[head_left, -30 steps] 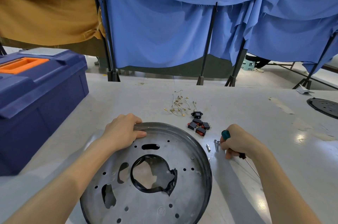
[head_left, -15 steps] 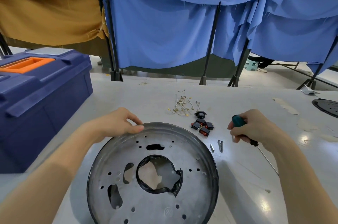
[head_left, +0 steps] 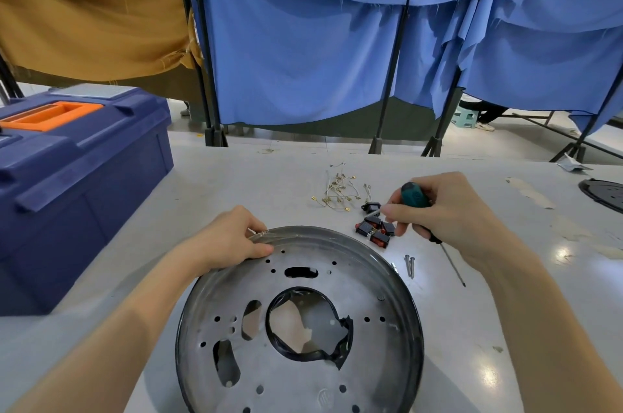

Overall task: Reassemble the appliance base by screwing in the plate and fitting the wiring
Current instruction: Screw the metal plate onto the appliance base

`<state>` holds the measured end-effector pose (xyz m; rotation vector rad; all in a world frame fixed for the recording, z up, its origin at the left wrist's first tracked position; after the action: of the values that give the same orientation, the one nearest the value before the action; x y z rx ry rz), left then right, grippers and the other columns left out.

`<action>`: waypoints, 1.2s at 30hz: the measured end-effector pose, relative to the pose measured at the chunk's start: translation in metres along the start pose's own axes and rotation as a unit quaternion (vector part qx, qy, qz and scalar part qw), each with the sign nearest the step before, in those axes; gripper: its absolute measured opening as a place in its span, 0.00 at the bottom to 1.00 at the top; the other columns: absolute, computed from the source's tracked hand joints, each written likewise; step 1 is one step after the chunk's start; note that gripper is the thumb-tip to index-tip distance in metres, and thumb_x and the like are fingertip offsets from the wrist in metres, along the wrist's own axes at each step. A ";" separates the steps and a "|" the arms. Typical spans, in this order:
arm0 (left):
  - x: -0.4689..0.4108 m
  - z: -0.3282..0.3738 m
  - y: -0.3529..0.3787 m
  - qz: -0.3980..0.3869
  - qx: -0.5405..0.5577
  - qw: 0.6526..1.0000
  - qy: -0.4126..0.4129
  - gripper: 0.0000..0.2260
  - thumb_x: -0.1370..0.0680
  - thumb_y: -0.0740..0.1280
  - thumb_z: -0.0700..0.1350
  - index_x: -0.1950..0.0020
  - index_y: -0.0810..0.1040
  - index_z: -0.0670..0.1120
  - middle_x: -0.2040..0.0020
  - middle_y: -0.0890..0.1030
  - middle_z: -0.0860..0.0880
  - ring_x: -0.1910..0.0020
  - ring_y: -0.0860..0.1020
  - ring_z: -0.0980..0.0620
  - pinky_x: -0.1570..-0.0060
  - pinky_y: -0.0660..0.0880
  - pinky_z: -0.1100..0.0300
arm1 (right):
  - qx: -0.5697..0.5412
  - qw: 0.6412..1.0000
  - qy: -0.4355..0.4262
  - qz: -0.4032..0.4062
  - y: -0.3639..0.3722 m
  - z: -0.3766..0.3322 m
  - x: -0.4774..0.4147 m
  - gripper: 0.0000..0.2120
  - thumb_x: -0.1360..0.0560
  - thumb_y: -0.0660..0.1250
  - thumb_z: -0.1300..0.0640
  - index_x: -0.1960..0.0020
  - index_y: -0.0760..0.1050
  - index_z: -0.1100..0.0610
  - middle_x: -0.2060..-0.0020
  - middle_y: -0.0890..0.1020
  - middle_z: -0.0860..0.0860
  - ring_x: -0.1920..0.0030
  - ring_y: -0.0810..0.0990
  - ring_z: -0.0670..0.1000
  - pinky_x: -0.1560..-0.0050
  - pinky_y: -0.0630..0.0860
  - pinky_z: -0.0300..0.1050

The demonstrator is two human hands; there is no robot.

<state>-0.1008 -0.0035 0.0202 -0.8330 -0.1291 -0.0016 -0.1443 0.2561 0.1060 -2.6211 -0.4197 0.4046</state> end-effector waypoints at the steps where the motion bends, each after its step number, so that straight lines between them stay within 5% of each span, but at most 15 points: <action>1: 0.000 0.002 0.001 -0.001 -0.006 1.000 0.000 0.11 0.25 0.72 0.45 0.67 0.81 0.52 0.74 0.77 0.56 0.73 0.72 0.59 0.67 0.70 0.67 | 0.004 1.000 -0.016 -0.006 0.006 -0.004 0.000 0.06 0.29 0.76 0.60 0.61 0.81 0.62 0.73 0.82 0.52 0.78 0.76 0.43 0.74 0.70 0.29; 5: -0.002 0.010 0.008 -0.004 -0.003 1.000 -0.009 0.18 0.25 0.72 0.43 0.74 0.77 0.54 0.79 0.73 0.58 0.77 0.70 0.62 0.73 0.65 0.71 | 0.041 0.997 -0.055 -0.033 0.031 -0.014 -0.001 0.06 0.29 0.76 0.60 0.62 0.81 0.60 0.71 0.82 0.51 0.71 0.80 0.45 0.70 0.77 0.37; 8: -0.004 0.018 0.011 0.003 -0.006 1.000 0.001 0.05 0.25 0.73 0.44 0.61 0.84 0.47 0.68 0.81 0.52 0.69 0.75 0.58 0.65 0.71 0.66 | 0.103 0.990 -0.082 -0.044 0.050 -0.018 -0.004 0.05 0.30 0.75 0.61 0.62 0.81 0.60 0.69 0.82 0.52 0.68 0.78 0.44 0.63 0.78 0.37; 12: -0.006 0.021 0.012 0.010 -0.001 1.000 0.002 0.07 0.26 0.73 0.44 0.52 0.84 0.42 0.60 0.83 0.44 0.63 0.78 0.51 0.58 0.75 0.60 | 0.170 0.977 -0.109 -0.067 0.071 -0.023 -0.012 0.04 0.29 0.74 0.59 0.60 0.82 0.60 0.65 0.82 0.52 0.62 0.79 0.50 0.59 0.76 0.42; 15: -0.009 0.020 0.012 0.012 0.004 1.000 0.000 0.07 0.26 0.74 0.44 0.51 0.84 0.42 0.57 0.84 0.43 0.59 0.80 0.49 0.52 0.78 0.56 | 0.193 0.970 -0.116 -0.091 0.085 -0.023 -0.016 0.06 0.28 0.74 0.58 0.60 0.81 0.59 0.64 0.82 0.52 0.61 0.78 0.50 0.58 0.75 0.43; 22: -0.009 0.020 0.013 -0.002 0.004 1.000 -0.005 0.02 0.26 0.73 0.42 0.59 0.83 0.45 0.61 0.84 0.44 0.67 0.77 0.52 0.60 0.76 0.60 | 0.204 0.967 -0.122 -0.093 0.098 -0.019 -0.023 0.06 0.28 0.75 0.57 0.61 0.79 0.55 0.65 0.79 0.49 0.61 0.75 0.49 0.59 0.69 0.39; 28: -0.007 0.018 0.015 -0.026 0.007 1.000 -0.009 0.02 0.26 0.72 0.39 0.56 0.84 0.41 0.57 0.85 0.40 0.62 0.80 0.49 0.53 0.79 0.53 | 0.203 0.968 -0.108 -0.097 0.098 -0.010 -0.024 0.05 0.28 0.74 0.58 0.58 0.80 0.59 0.61 0.81 0.54 0.58 0.77 0.53 0.57 0.74 0.44; 36: -0.002 0.013 0.004 0.015 -0.049 0.999 -0.018 0.05 0.29 0.76 0.49 0.57 0.85 0.50 0.59 0.84 0.47 0.58 0.81 0.50 0.55 0.78 0.59 | 0.197 0.968 -0.098 -0.119 0.100 -0.004 -0.023 0.06 0.28 0.74 0.57 0.58 0.81 0.60 0.62 0.81 0.52 0.58 0.78 0.52 0.57 0.76 0.44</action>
<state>-0.1041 0.0085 0.0252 -0.9335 -0.1515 0.0346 -0.1419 0.1612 0.0669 -2.1259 -0.6387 0.5999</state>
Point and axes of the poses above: each hand's wrist, its own x-axis away from the middle knuckle, its own y-axis out of the palm, z = x × y, the point moved 10 cm from there along -x, towards the middle knuckle
